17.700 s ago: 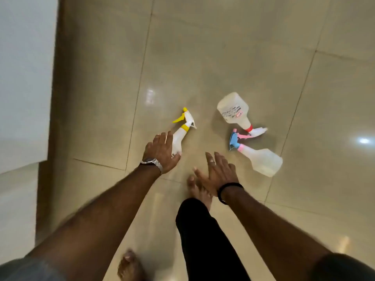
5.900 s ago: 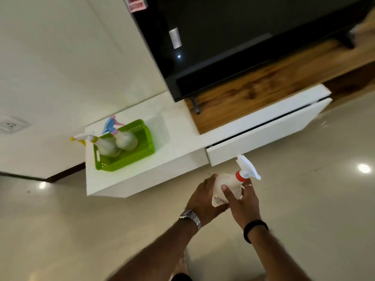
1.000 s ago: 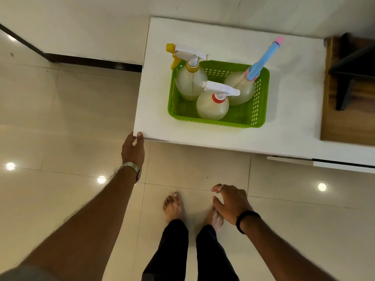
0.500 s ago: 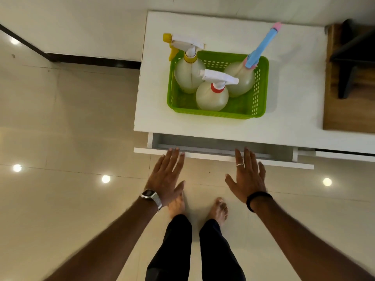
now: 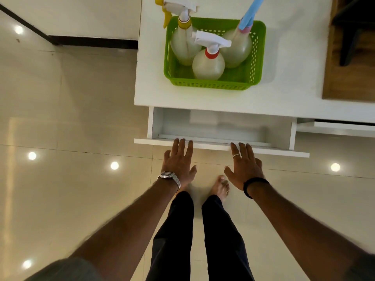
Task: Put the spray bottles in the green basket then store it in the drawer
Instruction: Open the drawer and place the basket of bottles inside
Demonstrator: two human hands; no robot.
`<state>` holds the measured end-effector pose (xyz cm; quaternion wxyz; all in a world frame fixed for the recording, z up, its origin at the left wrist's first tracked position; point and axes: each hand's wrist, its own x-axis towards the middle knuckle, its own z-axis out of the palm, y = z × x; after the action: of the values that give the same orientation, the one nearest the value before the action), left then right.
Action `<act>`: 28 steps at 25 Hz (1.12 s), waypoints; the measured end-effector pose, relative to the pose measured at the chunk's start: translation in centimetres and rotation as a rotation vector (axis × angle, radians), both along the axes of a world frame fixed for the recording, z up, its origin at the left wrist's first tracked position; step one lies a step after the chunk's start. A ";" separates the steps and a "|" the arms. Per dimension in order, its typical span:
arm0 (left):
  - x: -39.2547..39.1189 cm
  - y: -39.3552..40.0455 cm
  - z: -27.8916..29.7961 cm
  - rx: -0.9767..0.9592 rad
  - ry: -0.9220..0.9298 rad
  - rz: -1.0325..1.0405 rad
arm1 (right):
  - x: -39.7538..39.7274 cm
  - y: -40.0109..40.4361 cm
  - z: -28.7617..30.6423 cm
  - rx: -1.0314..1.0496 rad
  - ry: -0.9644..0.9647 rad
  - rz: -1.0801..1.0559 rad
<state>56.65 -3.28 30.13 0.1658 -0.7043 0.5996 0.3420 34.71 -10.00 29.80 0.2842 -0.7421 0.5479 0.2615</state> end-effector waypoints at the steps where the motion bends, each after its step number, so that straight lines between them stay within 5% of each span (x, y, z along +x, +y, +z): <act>1: -0.3 0.9 0.1 0.009 0.011 0.010 | -0.3 0.8 0.1 0.019 0.004 0.008; 28: -5.4 18.8 1.2 0.328 0.030 -0.011 | -5.6 18.6 1.4 0.322 0.070 0.029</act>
<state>51.25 15.47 31.32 0.2714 -0.6594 0.5419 0.4449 29.08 8.62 31.16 0.3762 -0.6853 0.4976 0.3758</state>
